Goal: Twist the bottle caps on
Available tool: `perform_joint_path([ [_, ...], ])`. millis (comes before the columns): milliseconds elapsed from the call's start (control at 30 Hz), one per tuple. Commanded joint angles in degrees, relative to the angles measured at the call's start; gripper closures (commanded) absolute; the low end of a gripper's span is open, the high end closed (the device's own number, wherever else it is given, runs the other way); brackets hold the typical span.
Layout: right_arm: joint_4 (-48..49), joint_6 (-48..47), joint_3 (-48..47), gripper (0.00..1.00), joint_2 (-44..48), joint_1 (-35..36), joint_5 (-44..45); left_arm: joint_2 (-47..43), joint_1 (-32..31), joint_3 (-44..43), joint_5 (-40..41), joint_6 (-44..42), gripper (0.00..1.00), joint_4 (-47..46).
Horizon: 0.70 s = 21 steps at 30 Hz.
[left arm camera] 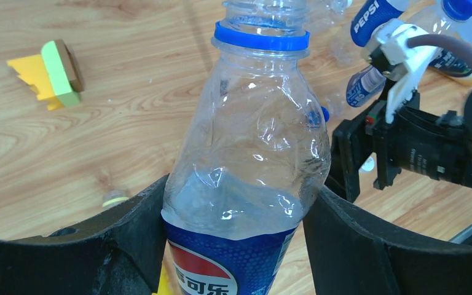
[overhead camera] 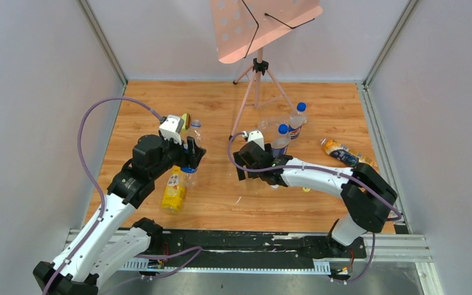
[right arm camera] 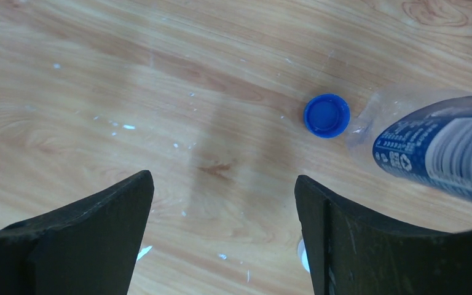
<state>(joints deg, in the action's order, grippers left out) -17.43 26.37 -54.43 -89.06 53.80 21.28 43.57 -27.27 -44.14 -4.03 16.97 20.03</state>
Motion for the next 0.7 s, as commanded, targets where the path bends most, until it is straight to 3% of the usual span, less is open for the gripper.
perform_joint_path([
  [0,-1.8,-0.7,-4.9,0.17,-4.6,-0.6,4.3,-1.5,0.2,-3.4,2.1,-6.9,1.00,3.5],
  [400,-5.2,-0.7,-10.7,0.46,-13.2,-1.0,12.4,-3.6,0.2,-1.6,3.9,-10.2,1.00,4.0],
  [600,-6.9,-0.1,-12.9,0.53,-16.4,-2.0,14.7,-2.1,0.2,-1.8,3.9,-9.5,1.00,4.1],
  [633,-7.0,0.0,-13.4,0.53,-16.9,-4.6,14.8,-2.0,0.2,-1.8,3.9,-9.4,1.00,4.1],
  [667,-7.2,0.0,-13.7,0.54,-17.4,-2.7,15.0,-1.8,0.2,-1.8,3.9,-9.2,1.00,4.1],
])
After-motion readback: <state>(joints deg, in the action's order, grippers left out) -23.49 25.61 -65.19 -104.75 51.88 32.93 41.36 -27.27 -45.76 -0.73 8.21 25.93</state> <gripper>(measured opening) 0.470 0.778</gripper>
